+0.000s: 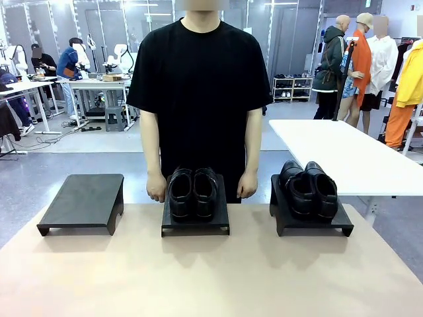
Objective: Place the shoes on the stand as instructed by the person.
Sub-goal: Pick up another pair of Shoes and place it on the Shoes Stand indicated by the person.
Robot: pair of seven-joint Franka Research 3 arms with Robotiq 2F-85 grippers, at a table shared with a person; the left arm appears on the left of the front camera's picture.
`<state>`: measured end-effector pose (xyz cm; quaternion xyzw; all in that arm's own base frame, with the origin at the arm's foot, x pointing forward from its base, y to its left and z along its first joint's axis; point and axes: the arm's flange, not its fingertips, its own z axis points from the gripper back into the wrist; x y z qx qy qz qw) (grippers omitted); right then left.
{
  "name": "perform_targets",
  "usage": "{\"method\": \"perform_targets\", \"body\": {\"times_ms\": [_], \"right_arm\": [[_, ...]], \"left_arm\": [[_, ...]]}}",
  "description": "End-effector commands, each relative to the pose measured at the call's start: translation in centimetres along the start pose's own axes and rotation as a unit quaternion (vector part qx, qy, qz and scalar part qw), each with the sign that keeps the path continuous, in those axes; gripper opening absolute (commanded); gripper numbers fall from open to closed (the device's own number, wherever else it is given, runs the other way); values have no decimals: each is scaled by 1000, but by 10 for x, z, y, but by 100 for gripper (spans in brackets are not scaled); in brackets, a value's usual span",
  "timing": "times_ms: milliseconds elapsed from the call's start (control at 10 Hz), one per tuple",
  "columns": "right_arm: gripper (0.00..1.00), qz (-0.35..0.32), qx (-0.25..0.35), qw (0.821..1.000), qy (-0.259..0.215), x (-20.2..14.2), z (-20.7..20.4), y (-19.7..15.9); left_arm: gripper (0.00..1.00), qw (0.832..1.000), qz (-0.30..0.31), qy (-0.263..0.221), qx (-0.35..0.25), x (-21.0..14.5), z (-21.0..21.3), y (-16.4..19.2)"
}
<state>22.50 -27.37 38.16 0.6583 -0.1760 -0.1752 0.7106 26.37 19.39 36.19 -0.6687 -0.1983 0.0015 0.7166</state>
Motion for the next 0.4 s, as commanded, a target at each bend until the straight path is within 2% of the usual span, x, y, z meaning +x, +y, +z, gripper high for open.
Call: {"method": "perform_targets", "body": {"times_ms": [0,300], "right_arm": [[95,0,0,1000,6,-4,2,0],[95,0,0,1000,6,-4,2,0]], "left_arm": [[100,1000,-8,2,-7,-3,0,-2],[100,1000,-8,2,-7,-3,0,-2]]}}
